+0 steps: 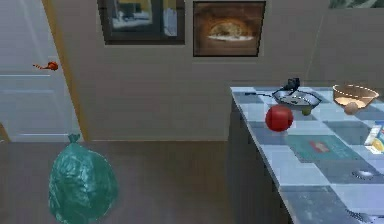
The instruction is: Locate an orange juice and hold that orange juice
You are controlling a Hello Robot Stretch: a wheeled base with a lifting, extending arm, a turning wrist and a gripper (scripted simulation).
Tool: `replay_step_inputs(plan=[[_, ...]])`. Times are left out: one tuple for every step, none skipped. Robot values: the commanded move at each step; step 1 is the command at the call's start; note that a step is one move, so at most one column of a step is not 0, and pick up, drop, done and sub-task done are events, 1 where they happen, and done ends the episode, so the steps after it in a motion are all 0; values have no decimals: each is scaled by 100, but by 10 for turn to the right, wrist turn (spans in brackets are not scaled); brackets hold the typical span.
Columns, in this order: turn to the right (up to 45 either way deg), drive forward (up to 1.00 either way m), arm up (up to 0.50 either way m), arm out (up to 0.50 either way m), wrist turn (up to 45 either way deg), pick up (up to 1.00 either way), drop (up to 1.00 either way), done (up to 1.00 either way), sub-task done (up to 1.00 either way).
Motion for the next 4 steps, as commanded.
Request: replay_step_inputs(plan=[[0,60,0,0,0,0,0,0,0],[0,0,50,0,0,0,0,0,0],[0,0,38,0,0,0,0,0,0],[0,0,0,44,0,0,0,0,0]])
